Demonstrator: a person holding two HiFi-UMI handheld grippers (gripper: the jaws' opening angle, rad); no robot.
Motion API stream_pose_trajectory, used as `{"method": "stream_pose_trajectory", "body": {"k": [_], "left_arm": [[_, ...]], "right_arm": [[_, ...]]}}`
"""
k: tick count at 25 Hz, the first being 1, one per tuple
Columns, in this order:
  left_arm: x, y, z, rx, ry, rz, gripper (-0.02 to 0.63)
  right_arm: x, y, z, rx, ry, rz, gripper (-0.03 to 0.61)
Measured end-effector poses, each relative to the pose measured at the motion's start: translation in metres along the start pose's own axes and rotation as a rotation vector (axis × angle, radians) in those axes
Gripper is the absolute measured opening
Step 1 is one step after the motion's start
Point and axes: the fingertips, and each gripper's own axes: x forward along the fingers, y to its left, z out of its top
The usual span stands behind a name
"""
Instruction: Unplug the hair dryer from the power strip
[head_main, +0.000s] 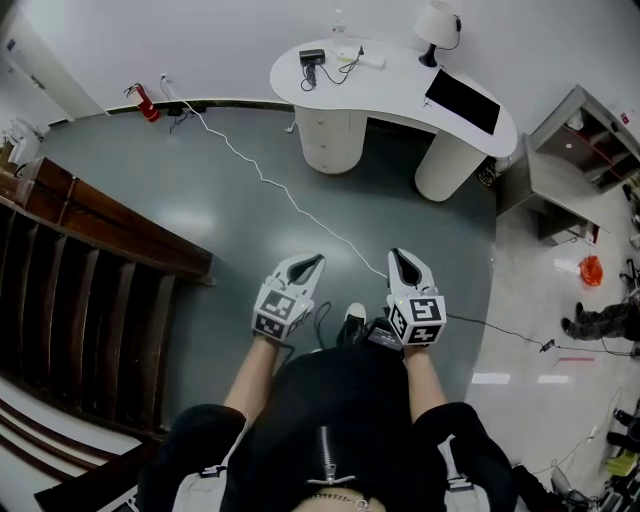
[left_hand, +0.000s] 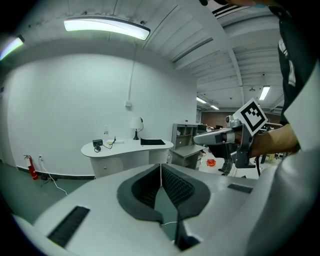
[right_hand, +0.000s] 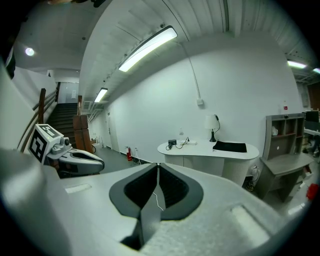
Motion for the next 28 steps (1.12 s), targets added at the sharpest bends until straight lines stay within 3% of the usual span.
{"method": "stream_pose_trajectory", "body": {"k": [7,14,22,28], "left_arm": [[0.049,0.017,0.027,0.000,-0.004,0.014,0.014],[0.086,0.012,0.032,0.005,0.020,0.023,0.014],[0.096,0.029,0.039,0.003,0.039,0.102,0.014],[0.106,0.030,0.044,0.013,0.046,0.101,0.015]], "right_arm": [[0.037,-0.039,0.029,-0.014,-0.005,0.035,0.006],[0.054,-0.074,0.032,0.004,0.003,0.068,0.006],[0.062,-0.098,0.030,0.024,0.013,0.114,0.006],[0.068,-0.103,0.031,0.041,0.004,0.119,0.006]]}}
